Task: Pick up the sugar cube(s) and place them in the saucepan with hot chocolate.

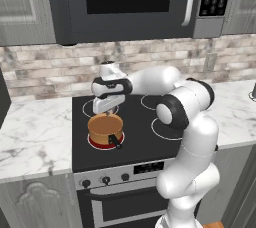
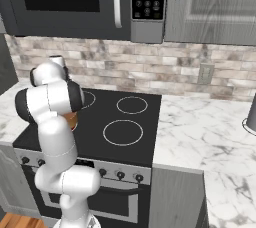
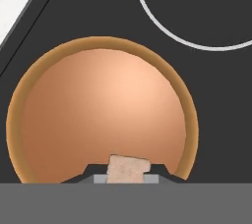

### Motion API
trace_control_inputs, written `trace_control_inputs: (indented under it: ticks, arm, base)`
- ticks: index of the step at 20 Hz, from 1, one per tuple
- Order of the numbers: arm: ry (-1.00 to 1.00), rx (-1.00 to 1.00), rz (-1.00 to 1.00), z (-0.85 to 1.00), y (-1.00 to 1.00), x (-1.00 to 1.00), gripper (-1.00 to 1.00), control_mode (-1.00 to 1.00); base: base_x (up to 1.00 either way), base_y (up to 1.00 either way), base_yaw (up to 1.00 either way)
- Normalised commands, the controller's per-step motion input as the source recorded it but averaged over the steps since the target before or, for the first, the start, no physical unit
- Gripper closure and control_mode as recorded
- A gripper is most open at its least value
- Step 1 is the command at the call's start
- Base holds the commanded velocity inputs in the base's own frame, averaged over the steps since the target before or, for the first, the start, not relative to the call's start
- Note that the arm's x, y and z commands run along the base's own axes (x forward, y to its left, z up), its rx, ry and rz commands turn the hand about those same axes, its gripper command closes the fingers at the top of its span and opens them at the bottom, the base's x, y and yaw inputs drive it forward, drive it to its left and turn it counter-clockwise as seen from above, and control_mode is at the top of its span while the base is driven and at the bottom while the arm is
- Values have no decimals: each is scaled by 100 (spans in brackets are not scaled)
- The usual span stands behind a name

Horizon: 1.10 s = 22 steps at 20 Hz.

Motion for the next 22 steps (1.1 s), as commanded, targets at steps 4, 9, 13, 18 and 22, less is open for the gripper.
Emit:
trace_control_inputs:
  ticks: [4,9,13,18,22]
  arm:
    - [0,0,0,0,21,6,100,-100]
    - [0,0,0,-2,10,14,100,-100]
    - [0,0,0,-14,0,0,100,-100]
    - [0,0,0,-33,0,3,100,-100]
    - [0,0,0,-4,0,0,100,-100]
  base:
    - [0,0,0]
    - [0,0,0]
    - [0,0,0]
    - [0,0,0]
    - [0,0,0]
